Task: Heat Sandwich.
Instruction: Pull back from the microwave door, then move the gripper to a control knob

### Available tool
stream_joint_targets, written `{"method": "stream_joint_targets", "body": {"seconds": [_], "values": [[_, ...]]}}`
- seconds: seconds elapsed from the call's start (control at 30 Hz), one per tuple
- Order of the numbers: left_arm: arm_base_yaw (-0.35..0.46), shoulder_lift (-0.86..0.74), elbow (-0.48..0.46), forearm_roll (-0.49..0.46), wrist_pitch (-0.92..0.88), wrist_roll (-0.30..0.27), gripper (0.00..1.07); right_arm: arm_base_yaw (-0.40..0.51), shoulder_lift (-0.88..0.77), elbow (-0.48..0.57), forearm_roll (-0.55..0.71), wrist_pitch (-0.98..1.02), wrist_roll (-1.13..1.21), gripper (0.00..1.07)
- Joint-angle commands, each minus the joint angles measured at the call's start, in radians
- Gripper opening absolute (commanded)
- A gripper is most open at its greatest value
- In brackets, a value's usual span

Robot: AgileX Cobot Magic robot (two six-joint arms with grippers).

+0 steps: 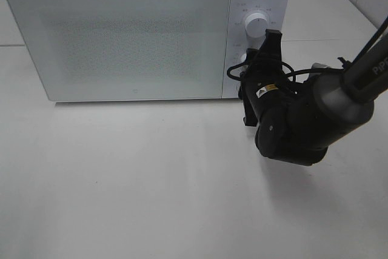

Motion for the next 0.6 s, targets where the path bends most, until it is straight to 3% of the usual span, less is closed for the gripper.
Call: {"method": "stream_joint_targets", "body": {"seconds": [0.03, 0.17, 0.33, 0.43, 0.5, 0.6], "values": [[0.004, -0.027, 0.004, 0.003, -0.008, 0.001, 1.01, -0.007, -0.012, -0.019, -0.021, -0.179, -0.019, 0.21], [0.004, -0.027, 0.004, 0.003, -0.008, 0.001, 1.01, -0.007, -0.012, -0.019, -0.021, -0.179, -0.045, 0.25], [0.004, -0.027, 0.004, 0.003, -0.008, 0.001, 1.01, -0.007, -0.012, -0.019, -0.014, -0.179, -0.082, 0.41], [0.004, -0.027, 0.004, 0.003, -0.008, 0.001, 1.01, -0.007, -0.012, -0.019, -0.009, -0.169, -0.090, 0.63], [0.004, -0.027, 0.004, 0.003, -0.008, 0.001, 1.01, -0.007, -0.012, -0.019, -0.009, -0.164, -0.090, 0.67], [0.004, -0.027, 0.004, 0.003, -0.008, 0.001, 1.01, -0.007, -0.012, -0.019, -0.010, -0.123, -0.090, 0.82]]}}
